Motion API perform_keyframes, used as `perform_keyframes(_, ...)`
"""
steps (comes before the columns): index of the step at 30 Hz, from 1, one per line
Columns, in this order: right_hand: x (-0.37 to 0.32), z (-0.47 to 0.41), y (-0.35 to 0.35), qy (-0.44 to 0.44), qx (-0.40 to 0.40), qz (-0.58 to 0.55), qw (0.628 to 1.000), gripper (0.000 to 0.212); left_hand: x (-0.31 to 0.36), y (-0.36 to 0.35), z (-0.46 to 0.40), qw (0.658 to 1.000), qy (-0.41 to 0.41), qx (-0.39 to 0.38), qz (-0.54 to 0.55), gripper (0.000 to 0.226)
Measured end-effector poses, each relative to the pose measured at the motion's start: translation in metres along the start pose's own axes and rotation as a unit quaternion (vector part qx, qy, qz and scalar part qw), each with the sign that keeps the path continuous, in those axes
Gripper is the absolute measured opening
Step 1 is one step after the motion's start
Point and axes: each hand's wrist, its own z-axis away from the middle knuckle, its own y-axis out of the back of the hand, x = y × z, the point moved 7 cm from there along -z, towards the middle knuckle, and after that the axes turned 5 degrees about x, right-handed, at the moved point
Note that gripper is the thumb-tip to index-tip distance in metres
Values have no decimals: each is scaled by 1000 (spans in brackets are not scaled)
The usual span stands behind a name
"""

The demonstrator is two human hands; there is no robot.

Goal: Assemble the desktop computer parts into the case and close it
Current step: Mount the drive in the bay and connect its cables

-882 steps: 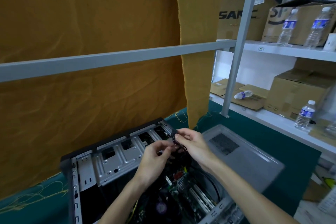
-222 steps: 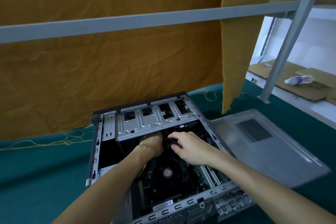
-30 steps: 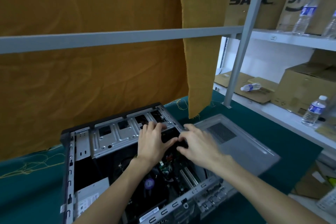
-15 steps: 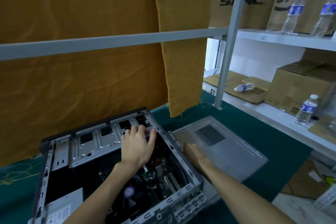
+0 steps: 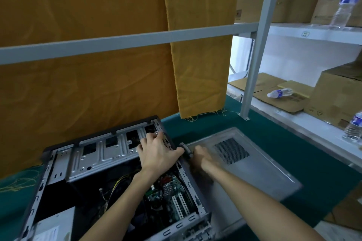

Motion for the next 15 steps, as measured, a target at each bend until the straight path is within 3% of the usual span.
perform_keyframes(3,5,2,4,-14,0,-82,997,14,1,2,-1,1000,-1,2,-9,82)
perform_keyframes(8,0,8,19,61,18,-116,991,25,-4,8,-1,1000,-9,0,-13,85)
perform_keyframes(10,-2,13,14,57,24,-148,987,12,-13,14,0,1000,-6,6,-10,89)
perform_keyframes(12,-9,17,4,62,26,-186,980,15,-23,21,0,1000,1,9,-7,92)
perform_keyframes(15,-25,32,-14,95,-27,-214,972,15,-31,28,2,1000,2,16,-8,94)
